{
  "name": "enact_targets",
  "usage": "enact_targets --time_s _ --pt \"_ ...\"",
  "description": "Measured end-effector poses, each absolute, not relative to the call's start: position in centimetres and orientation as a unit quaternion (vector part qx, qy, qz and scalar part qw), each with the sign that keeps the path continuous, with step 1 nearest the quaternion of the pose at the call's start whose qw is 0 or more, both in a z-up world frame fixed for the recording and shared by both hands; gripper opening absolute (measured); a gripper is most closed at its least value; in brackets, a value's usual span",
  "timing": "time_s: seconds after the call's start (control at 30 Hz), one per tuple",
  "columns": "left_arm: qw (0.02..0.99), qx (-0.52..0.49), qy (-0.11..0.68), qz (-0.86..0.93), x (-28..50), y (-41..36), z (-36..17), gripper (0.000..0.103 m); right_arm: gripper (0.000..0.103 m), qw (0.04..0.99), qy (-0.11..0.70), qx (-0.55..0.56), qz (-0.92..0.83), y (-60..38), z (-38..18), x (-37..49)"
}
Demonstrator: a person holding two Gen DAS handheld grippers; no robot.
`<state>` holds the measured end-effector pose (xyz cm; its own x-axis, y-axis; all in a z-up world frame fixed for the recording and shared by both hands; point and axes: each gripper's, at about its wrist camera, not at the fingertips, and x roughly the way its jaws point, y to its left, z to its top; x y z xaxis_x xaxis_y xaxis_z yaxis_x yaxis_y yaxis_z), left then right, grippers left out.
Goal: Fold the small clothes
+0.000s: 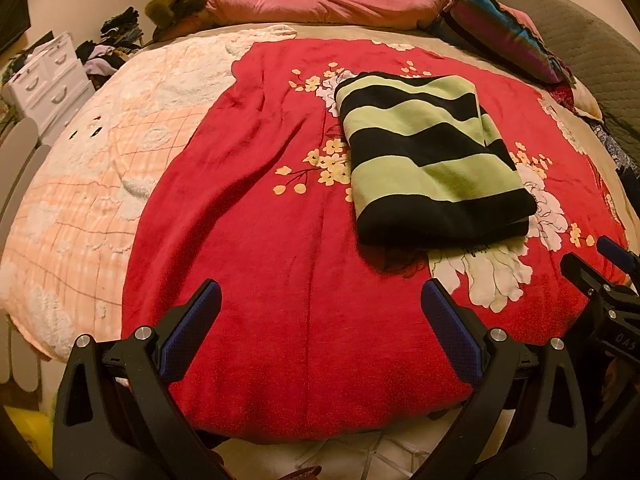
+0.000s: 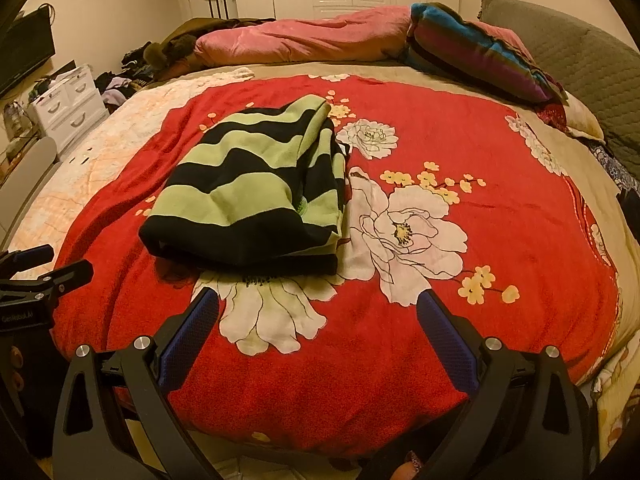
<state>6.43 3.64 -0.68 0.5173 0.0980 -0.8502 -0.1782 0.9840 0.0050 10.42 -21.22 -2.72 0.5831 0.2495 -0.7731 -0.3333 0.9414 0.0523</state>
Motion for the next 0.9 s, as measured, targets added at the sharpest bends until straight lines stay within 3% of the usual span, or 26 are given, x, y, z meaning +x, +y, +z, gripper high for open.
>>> enact_targets --time_s 0.6,0.9 --pt "0.851 -0.063 0.515 0.077 7.3 5.3 -2.3 0.094 0.099 0.881 0.446 -0.028 0.152 -21.7 -3.5 11.9" --pt "0.823 -0.128 0.511 0.211 12.0 18.9 -4.4 0.094 0.099 0.888 0.447 0.047 0.094 -28.0 -3.6 18.4"
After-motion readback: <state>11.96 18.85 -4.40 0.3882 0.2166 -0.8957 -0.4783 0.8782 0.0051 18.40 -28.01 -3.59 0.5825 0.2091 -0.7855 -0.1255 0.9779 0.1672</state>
